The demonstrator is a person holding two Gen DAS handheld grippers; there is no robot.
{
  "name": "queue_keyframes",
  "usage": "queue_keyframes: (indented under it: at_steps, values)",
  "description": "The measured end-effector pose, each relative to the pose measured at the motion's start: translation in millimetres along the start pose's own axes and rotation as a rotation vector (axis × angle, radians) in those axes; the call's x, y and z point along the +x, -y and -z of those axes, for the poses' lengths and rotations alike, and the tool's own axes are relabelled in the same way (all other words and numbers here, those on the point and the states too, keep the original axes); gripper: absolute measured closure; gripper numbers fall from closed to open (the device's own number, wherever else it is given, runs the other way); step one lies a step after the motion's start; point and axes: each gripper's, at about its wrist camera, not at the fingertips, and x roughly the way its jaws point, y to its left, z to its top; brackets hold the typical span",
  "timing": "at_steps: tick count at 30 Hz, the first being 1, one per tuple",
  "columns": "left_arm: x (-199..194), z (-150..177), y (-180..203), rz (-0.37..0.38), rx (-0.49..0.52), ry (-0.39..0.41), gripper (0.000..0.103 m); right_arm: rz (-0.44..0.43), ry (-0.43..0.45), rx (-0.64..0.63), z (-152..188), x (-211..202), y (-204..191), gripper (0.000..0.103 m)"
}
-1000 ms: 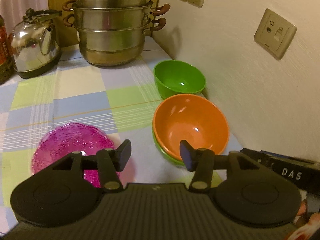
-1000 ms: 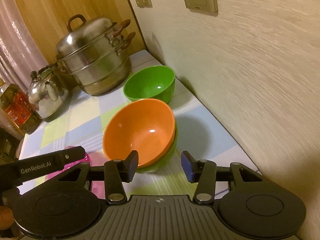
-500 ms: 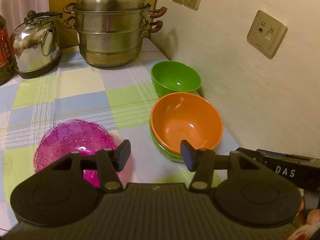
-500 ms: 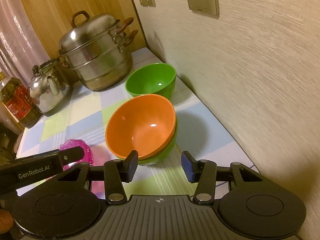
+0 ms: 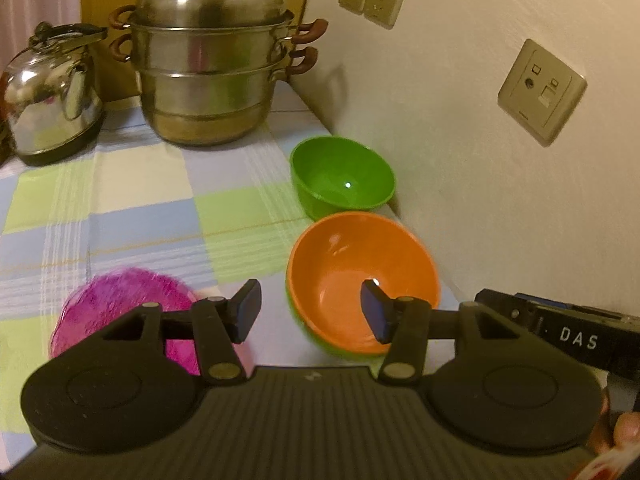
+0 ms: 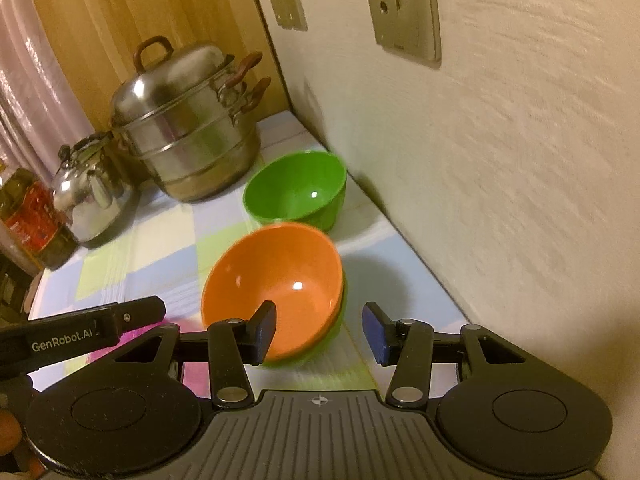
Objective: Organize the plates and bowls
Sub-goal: 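Move both tools to the other green bowl and close on its rim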
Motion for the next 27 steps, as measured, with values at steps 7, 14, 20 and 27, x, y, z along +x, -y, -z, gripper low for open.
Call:
queue_keyframes:
  at_steps: [7, 14, 20, 27]
  values:
    - [25, -41, -1, 0.026, 0.02, 0.006, 0.051, -0.015, 0.022, 0.019, -34, 22, 7, 0.055]
    - [76, -78, -14, 0.0, 0.029, -0.013, 0.051, -0.01, 0.006, -0.014, -65, 73, 8, 0.055]
    - [127, -101, -29, 0.002, 0.015, -0.049, 0.051, 0.016, -0.026, -0.064, -82, 123, 14, 0.055]
    - [177, -115, -37, 0.021, -0.004, -0.08, 0.052, 0.04, -0.042, -0.109, -89, 162, 18, 0.055]
